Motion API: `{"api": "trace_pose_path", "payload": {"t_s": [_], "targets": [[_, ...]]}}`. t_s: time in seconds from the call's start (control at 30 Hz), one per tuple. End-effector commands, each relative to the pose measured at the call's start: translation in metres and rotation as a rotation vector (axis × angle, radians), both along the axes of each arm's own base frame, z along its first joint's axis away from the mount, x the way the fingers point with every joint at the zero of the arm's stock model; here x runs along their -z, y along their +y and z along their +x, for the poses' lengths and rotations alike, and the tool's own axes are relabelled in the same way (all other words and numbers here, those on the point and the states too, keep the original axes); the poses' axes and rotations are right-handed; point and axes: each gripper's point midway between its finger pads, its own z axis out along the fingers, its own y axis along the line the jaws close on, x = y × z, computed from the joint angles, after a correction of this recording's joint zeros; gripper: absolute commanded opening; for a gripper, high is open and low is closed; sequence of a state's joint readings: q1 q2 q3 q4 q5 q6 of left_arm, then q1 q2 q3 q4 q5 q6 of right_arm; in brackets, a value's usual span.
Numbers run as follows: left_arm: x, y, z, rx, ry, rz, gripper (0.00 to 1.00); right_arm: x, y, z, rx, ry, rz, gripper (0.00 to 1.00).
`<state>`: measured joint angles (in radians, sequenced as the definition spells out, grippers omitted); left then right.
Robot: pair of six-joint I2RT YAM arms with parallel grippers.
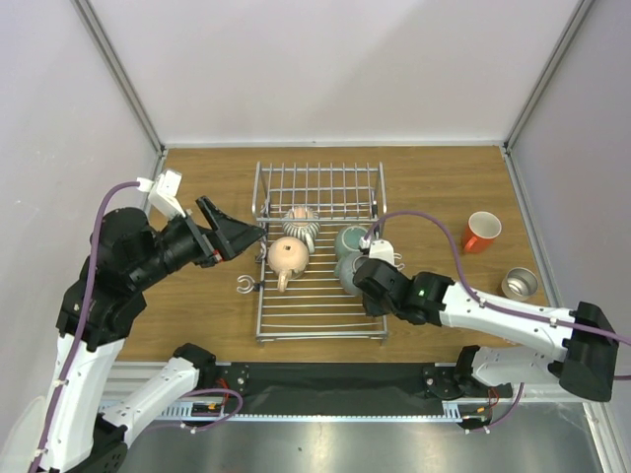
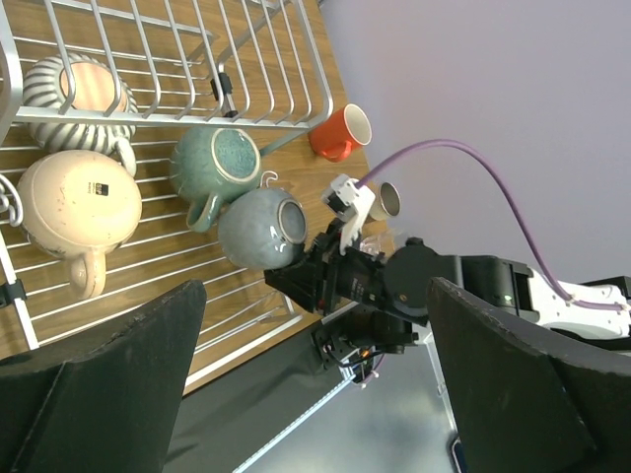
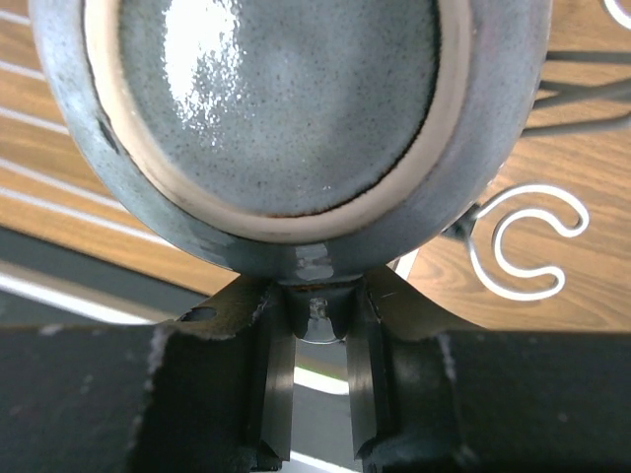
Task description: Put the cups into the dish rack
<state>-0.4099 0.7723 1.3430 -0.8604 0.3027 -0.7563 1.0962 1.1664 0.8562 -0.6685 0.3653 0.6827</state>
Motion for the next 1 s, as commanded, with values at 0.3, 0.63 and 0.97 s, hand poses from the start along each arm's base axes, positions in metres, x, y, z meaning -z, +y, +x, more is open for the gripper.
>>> {"api": "trace_pose_path", "payload": {"t_s": [0.3, 0.63, 0.97], "targets": [[-0.015, -0.001, -0.006, 0.026, -0.039, -0.012, 1.00, -0.007, 0.011, 0.046, 0.077, -0.132, 0.047, 0.00], [-0.015, -0.003, -0.008, 0.037, -0.029, -0.026, 1.00, 0.000, 0.010, 0.068, 0.087, -0.154, 0.024, 0.00], [-0.017, -0.002, -0.010, 0.036, -0.032, -0.033, 1.00, 0.006, 0.018, 0.079, 0.074, -0.143, -0.004, 0.00]]}}
